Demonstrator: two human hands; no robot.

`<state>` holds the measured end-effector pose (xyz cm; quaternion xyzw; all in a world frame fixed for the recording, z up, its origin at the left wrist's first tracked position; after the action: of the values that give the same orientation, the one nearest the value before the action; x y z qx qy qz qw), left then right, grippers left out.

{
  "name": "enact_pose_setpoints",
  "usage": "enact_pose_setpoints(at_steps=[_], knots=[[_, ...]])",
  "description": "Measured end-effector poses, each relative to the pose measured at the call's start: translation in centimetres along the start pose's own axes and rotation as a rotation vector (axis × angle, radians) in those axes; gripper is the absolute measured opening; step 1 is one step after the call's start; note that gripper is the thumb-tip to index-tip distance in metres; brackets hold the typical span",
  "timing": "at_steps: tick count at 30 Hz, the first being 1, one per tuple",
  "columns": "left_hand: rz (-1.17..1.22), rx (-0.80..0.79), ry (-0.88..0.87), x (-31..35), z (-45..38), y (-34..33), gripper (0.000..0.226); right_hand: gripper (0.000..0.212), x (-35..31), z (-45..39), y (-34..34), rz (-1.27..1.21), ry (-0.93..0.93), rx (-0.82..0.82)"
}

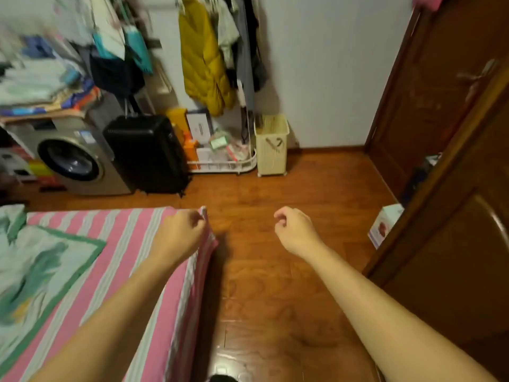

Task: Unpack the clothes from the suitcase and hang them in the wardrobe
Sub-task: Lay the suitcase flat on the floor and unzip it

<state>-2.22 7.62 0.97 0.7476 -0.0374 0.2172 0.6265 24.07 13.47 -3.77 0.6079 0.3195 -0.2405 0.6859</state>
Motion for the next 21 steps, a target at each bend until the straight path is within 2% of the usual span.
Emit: enact_pose_setpoints(at_steps=[4,7,11,16,19,21], knots=[[-0.01,-0.163,0.107,-4.3,-1.2,-3.9,0.021,0.025,2.3,-2.9,-3.2,0.142,-0.058,-0.134],[0.04,-0.132,0.119,-6.1,-4.1,-4.3,0.02,0.023,1.0,-7.3,-4.9,0.184,-0.004,-0.141],[0.062,-0.191,0.18,-10.8,-9.1,-5.2,0.022,0.024,-2.4,-15.0,-8.2,0.278,0.089,-0.206],[0.048,-0.155,0.292,-17.2,-21.6,-4.1,0.024,0.028,-8.6,-28.0,-10.8,0.355,0.188,-0.225],[0.038,-0.114,0.287,-16.7,-30.8,-4.0,0.025,0.028,-11.2,-36.2,-11.2,0.381,0.183,-0.229],[-0.033,-0.1,0.231,-14.5,-33.8,-3.9,0.022,0.028,-12.1,-38.5,-11.2,0.391,0.194,-0.228]])
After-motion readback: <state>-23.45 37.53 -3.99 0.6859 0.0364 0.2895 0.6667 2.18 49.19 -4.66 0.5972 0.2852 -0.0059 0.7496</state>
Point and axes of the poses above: each hand's wrist, its own z-axis away from the middle knuckle, its own y-axis out of the back of the hand, x = y × z, the point moved 8 cm from there along -z, towards the middle knuckle, and after that the axes turned 4 degrees about -z, right-handed, at the moved point
